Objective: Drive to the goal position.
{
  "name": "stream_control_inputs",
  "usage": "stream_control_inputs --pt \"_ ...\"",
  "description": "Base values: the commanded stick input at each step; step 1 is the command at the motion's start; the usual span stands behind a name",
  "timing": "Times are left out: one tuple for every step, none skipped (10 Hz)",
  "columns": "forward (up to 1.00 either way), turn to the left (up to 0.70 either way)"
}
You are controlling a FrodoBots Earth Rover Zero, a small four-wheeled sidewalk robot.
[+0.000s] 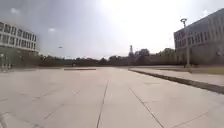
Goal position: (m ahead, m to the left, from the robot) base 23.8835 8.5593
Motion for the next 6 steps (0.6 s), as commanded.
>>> stream_control_inputs --pt "0.7 0.02" --pt "0.7 0.02" --pt "0.7 0.02" --pt "0.7 0.02" --pt "0.7 0.02" --pt "0.7 0.02"
